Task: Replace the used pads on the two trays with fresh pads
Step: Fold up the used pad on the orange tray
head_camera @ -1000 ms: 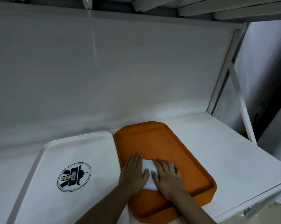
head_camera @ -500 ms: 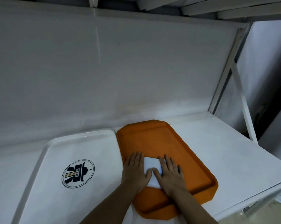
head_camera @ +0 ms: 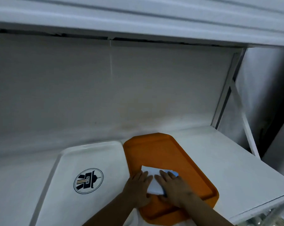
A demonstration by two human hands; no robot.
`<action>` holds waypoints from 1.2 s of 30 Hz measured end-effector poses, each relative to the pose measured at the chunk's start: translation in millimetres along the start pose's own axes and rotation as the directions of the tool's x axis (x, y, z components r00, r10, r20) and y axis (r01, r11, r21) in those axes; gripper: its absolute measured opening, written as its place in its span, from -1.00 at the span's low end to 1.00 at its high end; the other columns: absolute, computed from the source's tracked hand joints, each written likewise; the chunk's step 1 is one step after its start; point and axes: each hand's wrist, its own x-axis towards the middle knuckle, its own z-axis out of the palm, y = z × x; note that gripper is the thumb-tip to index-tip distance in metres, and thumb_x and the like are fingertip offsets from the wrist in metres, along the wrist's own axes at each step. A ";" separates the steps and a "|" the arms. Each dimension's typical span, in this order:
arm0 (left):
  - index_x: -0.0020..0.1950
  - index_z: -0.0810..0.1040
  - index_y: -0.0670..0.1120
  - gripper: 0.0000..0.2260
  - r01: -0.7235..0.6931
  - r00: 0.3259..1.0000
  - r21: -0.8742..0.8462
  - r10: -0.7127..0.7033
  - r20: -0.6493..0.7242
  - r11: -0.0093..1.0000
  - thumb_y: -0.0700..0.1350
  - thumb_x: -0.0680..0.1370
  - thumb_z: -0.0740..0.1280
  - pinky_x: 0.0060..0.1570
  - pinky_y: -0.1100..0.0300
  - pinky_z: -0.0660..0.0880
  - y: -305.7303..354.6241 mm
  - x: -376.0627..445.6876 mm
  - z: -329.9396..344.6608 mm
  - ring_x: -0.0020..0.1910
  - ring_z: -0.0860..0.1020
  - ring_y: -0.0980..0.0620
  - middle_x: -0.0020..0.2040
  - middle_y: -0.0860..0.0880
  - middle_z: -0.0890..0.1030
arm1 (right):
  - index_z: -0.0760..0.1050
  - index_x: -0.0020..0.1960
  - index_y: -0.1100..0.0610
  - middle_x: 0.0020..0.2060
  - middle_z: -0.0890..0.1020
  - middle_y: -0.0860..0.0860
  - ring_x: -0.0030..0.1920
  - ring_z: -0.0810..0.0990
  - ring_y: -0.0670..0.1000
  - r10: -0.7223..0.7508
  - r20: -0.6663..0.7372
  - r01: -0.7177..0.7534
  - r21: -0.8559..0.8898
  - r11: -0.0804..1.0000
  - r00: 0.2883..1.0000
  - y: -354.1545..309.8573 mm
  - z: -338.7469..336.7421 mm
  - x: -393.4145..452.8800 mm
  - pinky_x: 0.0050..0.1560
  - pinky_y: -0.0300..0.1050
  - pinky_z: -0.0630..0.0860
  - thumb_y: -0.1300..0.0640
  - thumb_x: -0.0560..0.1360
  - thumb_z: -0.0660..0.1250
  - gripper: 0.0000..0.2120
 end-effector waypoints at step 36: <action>-0.10 0.56 -0.03 -0.89 0.087 0.894 -0.255 -0.189 -0.406 0.963 -0.02 0.47 0.39 -0.24 0.21 0.33 -46.0 -157.3 -152.1 -0.16 0.53 0.00 -0.13 -0.01 0.61 | 0.34 0.29 -0.13 0.10 0.58 -0.07 0.05 0.56 0.02 0.002 -0.472 0.190 0.358 0.914 0.882 -74.6 -155.2 -84.8 -0.05 -0.05 0.51 -0.01 0.47 0.31 -0.59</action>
